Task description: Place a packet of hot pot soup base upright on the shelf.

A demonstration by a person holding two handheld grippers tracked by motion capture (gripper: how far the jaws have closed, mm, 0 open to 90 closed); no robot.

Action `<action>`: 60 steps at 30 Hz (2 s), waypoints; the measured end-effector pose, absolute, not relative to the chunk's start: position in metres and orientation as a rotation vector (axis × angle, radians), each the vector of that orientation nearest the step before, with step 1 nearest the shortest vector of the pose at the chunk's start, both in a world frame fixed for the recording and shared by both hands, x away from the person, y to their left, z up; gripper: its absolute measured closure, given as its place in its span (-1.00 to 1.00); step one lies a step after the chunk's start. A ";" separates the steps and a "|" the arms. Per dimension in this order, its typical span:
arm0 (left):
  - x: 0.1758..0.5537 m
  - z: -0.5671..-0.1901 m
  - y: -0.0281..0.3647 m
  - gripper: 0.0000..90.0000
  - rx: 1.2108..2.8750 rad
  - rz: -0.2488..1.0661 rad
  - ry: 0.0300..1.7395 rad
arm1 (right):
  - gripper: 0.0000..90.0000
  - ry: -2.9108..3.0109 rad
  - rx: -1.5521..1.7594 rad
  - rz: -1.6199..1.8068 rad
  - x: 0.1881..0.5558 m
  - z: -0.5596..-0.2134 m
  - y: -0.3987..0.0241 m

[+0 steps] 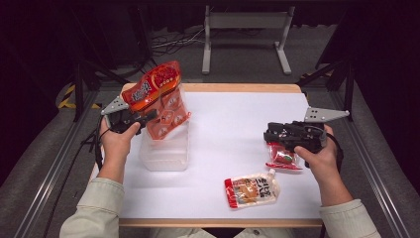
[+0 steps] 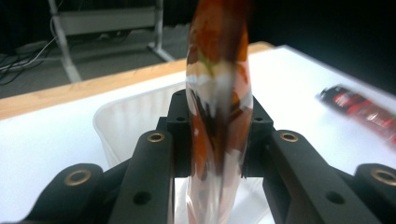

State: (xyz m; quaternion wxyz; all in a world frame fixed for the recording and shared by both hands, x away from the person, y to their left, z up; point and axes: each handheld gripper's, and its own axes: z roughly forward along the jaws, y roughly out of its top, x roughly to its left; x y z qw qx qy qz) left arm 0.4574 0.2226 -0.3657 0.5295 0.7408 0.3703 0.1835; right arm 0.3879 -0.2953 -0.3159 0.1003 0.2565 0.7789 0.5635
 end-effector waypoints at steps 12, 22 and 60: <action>0.471 -0.369 0.218 0.58 1.792 0.368 0.879 | 0.17 2.311 0.766 1.669 0.388 -0.318 -0.295; 0.482 -0.371 0.229 0.30 1.683 0.359 0.996 | 0.16 2.315 0.773 1.673 0.390 -0.319 -0.295; 0.392 -0.346 0.247 -0.83 1.704 0.455 0.878 | 0.02 2.231 0.824 1.617 0.385 -0.322 -0.312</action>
